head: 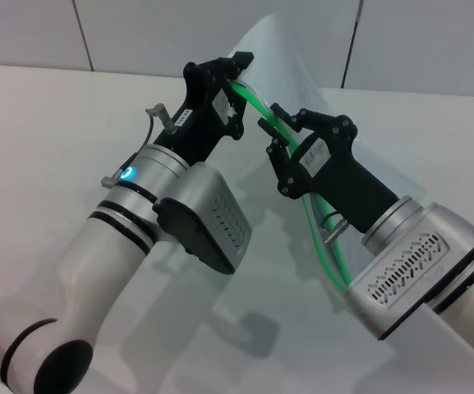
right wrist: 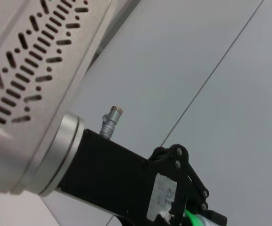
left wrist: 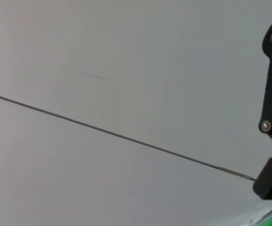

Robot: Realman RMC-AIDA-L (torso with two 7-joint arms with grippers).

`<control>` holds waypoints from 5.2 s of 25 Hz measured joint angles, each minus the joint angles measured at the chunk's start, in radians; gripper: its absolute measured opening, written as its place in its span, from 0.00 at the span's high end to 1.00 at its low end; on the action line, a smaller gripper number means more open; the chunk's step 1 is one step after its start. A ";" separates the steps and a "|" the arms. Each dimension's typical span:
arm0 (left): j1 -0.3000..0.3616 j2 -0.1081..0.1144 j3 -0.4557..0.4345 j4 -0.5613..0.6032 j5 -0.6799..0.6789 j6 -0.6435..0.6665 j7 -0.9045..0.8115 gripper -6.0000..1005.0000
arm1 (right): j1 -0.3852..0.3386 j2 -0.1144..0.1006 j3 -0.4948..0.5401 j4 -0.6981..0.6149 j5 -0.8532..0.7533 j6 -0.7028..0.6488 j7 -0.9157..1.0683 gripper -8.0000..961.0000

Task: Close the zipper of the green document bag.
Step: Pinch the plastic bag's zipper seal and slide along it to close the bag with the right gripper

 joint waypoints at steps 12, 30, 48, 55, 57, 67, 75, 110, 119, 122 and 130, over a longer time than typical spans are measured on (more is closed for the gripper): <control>0.000 0.000 0.000 0.000 0.000 -0.002 0.000 0.94 | 0.000 0.000 0.000 0.000 -0.001 0.000 0.000 0.89; 0.011 -0.002 0.000 0.000 0.017 0.003 -0.014 0.94 | -0.008 0.000 -0.002 0.000 0.000 -0.025 0.000 0.91; 0.027 0.005 0.000 0.000 0.017 0.049 -0.093 0.94 | -0.027 -0.003 0.000 -0.010 0.000 -0.040 0.009 0.91; 0.030 0.006 0.000 0.000 0.017 0.058 -0.117 0.94 | -0.034 -0.003 0.001 -0.013 0.007 -0.040 0.012 0.91; 0.031 0.006 0.000 0.000 0.017 0.064 -0.124 0.94 | -0.037 -0.003 0.003 -0.015 0.007 -0.040 0.012 0.91; 0.041 0.008 0.000 0.005 0.037 0.106 -0.175 0.94 | -0.045 -0.003 0.004 -0.060 0.008 -0.040 0.086 0.91; 0.046 0.008 -0.005 0.008 0.038 0.112 -0.182 0.94 | -0.054 -0.003 0.007 -0.074 0.009 -0.040 0.091 0.91; 0.051 0.008 -0.002 0.011 0.037 0.134 -0.212 0.94 | -0.084 -0.003 0.011 -0.210 0.058 -0.024 0.209 0.90; 0.051 0.008 -0.002 0.011 0.037 0.134 -0.212 0.94 | -0.083 -0.003 0.026 -0.230 0.067 0.010 0.209 0.90; 0.051 0.008 -0.002 0.011 0.037 0.134 -0.212 0.94 | -0.084 -0.003 0.037 -0.243 0.067 0.023 0.209 0.89; 0.052 0.008 -0.002 0.011 0.038 0.132 -0.212 0.94 | -0.091 -0.003 0.060 -0.264 0.067 0.029 0.209 0.89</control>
